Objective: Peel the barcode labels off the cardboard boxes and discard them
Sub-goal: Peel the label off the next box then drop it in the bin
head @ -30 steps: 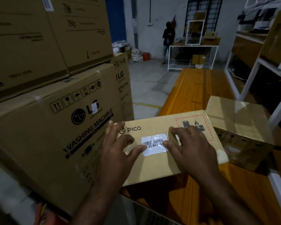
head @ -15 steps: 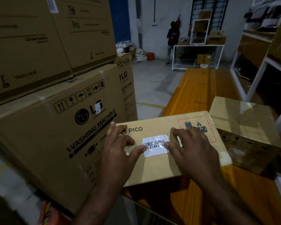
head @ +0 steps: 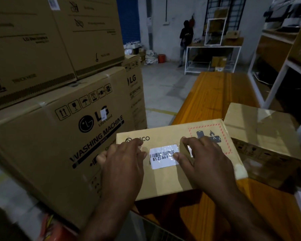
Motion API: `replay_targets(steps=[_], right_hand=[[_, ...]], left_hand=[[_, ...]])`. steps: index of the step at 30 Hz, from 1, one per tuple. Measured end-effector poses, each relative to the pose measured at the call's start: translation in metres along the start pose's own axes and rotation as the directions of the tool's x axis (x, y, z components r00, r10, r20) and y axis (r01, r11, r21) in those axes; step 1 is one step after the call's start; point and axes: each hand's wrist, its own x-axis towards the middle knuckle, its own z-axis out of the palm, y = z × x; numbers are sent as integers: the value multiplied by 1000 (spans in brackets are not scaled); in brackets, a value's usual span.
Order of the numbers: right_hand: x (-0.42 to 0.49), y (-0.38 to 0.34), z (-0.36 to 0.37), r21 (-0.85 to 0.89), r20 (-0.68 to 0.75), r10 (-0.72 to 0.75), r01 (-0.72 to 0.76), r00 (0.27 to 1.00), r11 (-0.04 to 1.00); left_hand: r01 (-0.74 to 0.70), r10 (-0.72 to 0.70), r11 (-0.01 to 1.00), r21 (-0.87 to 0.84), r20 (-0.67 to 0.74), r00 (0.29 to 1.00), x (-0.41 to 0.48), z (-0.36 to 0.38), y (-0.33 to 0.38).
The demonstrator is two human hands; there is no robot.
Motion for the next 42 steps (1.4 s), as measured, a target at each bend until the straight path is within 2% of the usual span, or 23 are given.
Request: replay_targets(steps=[4,8,12,18,22,27,33,42], right_hand=[[3,-2,-1,118,-9,-72,73,997,990],[7,-16,2,120,28,-226,222,974,968],[9,-30,3,101,83,-228,220,970,970],[9,-32,10,102,57,-232,225,971,969],[9,-32,9,142,54,-210,201,976,969],[10,-33,6,169,81,-189,173,979,970],[15,-32,5,182,92,-185,166,978,969],[28,-25,-3,201,167,-205,170,965,965]], left_hand=[[67,-64,997,-24,117,991,8,-8,3],[113,-97,988,-104,151,984,10,-15,4],[141,-106,966,-214,170,980,9,-20,3],[147,-130,989,-36,291,948,8,-19,8],[138,-135,990,5,242,961,4,-15,12],[46,-48,999,17,225,973,6,-9,15],[66,-61,998,-19,178,982,12,-7,19],[48,-56,998,43,213,975,16,-6,27]])
